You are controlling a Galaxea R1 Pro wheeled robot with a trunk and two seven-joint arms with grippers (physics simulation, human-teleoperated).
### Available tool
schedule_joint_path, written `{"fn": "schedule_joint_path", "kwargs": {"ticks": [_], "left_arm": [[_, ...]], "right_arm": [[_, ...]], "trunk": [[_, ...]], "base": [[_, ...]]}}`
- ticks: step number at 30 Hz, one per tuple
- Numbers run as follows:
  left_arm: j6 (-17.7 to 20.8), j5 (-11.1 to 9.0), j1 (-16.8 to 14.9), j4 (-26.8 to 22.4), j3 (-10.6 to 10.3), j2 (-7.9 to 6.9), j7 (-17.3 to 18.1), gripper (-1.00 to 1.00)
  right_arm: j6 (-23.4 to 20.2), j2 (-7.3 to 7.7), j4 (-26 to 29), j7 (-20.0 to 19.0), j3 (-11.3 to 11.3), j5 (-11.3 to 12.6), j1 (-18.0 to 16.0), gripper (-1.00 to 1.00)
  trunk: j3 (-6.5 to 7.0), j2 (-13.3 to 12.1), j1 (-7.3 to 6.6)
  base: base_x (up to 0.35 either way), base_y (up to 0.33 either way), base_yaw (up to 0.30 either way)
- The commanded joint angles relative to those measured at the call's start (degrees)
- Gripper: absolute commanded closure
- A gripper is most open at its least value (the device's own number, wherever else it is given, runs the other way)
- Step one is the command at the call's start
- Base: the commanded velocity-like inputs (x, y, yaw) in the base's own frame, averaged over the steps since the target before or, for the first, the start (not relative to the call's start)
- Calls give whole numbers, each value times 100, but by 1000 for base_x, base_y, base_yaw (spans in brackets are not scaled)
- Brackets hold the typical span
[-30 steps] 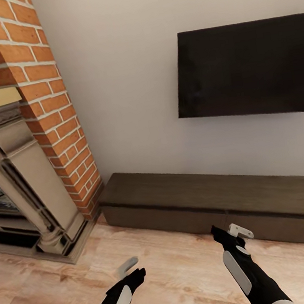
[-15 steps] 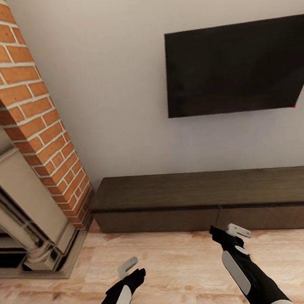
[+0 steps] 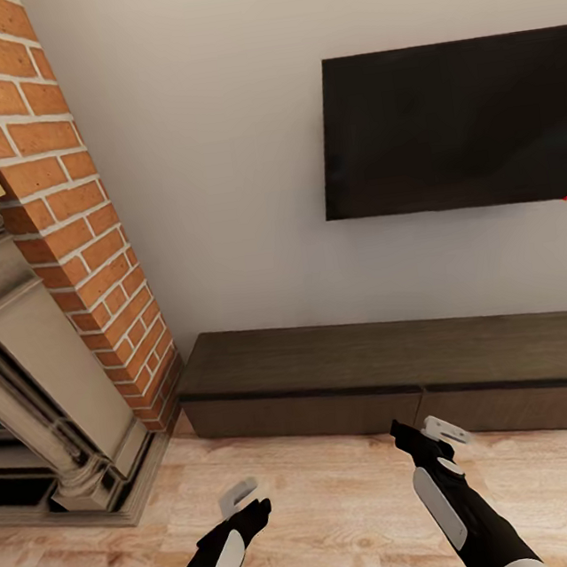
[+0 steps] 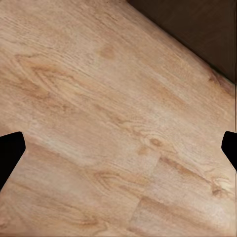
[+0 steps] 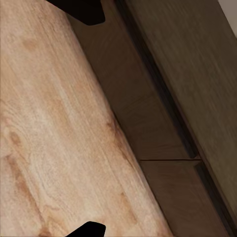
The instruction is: Place each of the two pumpkins and all three candles from the living room inside a cabinet in the living room (use any cabinet), then make sure every cabinet is closed, and position the cauldron so it is next to a table in the living room.
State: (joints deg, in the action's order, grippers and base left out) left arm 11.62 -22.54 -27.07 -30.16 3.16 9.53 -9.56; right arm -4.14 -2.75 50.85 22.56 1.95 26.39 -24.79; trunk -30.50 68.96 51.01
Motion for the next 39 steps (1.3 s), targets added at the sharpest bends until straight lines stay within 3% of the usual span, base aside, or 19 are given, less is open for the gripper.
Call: {"fn": "schedule_joint_path", "kwargs": {"ticks": [1, 3, 5, 6, 8, 13, 15, 19, 21, 25, 39], "left_arm": [[72, -55, 0, -116, 18, 1, -20, -100], [503, -78, 0, -580, 38, -2, -23, -100], [1706, -71, 17, -1625, 63, -80, -52, -100], [2009, -76, 18, -1958, 93, -140, -59, -100], [2565, -82, 21, -2632, 232, -255, -68, -100], [3430, -83, 33, -3530, 724, -315, -72, -100], [3561, -84, 35, -3650, 830, -315, -73, -100], [3668, -91, 40, -3718, 835, -270, -73, -100], [3693, -82, 49, -3703, 758, -149, -73, -100], [3699, -69, 52, -3681, 698, -58, -73, -100], [3716, -75, 53, -3671, 686, -48, -73, -100]], "right_arm": [[-25, 8, 14, 41, 10, 28, -1, -100], [-21, 7, 12, 51, -4, 25, 0, -100], [0, 7, -5, 59, -26, 35, -2, -100], [-3, -4, -8, 62, -30, 37, -1, -100], [-6, -28, -11, 73, -33, 39, 0, -100], [13, -40, 8, 73, -45, 43, 0, -100], [8, -35, 11, 62, -48, 204, 0, -100], [-15, 13, 33, 49, -30, 526, 0, -100], [-1, 17, 41, 47, -20, 587, 0, -100], [-4, 10, 21, 47, -15, 607, 0, -100], [122, -48, 48, 51, -2, 606, 0, -100]], "trunk": [[-6, 3, 1], [-6, 3, 1], [-6, 3, 1], [-6, 3, 1], [-6, 3, 1], [-78, 164, 89], [-114, 244, 133], [-185, 404, 221], [-221, 485, 265], [-293, 645, 352], [-544, 1207, 660]], "base": [[55, 9, 0], [23, 4, 0], [6, 1, 0], [2, 0, 0], [1, 0, 0], [0, 0, 0], [0, 0, 0], [0, 0, 0], [0, 0, 0], [0, 0, 0], [0, 0, 0]]}}
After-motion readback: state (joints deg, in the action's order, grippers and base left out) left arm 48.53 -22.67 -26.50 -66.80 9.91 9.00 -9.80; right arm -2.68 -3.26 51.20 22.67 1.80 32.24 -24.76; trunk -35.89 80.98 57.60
